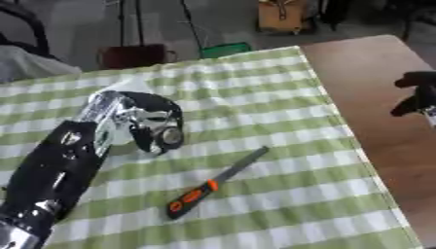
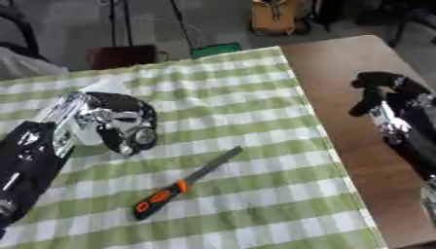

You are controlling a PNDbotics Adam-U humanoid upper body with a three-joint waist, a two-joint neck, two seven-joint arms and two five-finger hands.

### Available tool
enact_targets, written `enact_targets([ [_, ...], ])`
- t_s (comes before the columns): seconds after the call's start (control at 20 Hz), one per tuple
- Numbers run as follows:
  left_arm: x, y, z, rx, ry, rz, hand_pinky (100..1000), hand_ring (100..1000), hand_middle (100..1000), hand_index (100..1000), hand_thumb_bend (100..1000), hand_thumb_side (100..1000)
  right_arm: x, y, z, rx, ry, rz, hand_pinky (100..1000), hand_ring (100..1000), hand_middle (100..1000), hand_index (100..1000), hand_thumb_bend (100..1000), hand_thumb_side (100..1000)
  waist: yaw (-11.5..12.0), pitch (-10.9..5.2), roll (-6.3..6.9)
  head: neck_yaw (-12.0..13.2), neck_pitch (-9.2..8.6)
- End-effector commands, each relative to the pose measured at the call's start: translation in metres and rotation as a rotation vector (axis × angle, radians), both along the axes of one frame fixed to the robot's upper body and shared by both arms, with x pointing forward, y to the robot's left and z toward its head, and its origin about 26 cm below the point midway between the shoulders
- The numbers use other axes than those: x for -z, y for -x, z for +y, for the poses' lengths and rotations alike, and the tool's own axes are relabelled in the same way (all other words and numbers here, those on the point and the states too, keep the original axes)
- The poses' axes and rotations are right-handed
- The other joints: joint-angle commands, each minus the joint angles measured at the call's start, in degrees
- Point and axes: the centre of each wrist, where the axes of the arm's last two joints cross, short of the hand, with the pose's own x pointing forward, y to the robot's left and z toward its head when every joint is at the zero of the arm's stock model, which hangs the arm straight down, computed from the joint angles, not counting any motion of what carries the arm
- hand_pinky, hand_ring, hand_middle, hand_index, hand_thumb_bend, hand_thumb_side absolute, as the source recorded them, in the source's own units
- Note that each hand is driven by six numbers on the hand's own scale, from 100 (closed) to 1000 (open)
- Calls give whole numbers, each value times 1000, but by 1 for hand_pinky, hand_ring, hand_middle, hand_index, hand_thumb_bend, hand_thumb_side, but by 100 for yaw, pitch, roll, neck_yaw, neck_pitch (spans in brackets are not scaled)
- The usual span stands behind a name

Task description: Pick up objects on the table and place them in the box.

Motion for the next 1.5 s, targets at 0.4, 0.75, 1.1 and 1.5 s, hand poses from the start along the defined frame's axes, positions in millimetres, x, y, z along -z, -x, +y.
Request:
enact_targets([
  [0.4, -76, 4, 33, -87, 51, -164, 1000, 889, 879, 719, 229, 146, -9, 3, -3, 1, 18, -27, 584, 533, 712, 793, 209, 618, 46, -132, -50, -30, -6],
  [0.75, -59, -3, 62, -279, 25, -174, 1000, 889, 883, 728, 246, 152, -8, 3, -3, 3, 17, -27, 584, 532, 712, 793, 211, 618, 59, -127, -64, -43, -12],
  [1.1, -43, -6, 68, -417, 40, -257, 1000, 883, 885, 753, 216, 160, -8, 3, -2, 2, 15, -26, 583, 532, 712, 793, 212, 617, 72, -116, -92, -46, -9],
  [1.5, -8, -10, 84, -548, 35, -295, 1000, 887, 906, 920, 367, 583, -7, 4, -2, 4, 12, -24, 583, 531, 713, 793, 212, 618, 78, -113, -102, -55, -10],
])
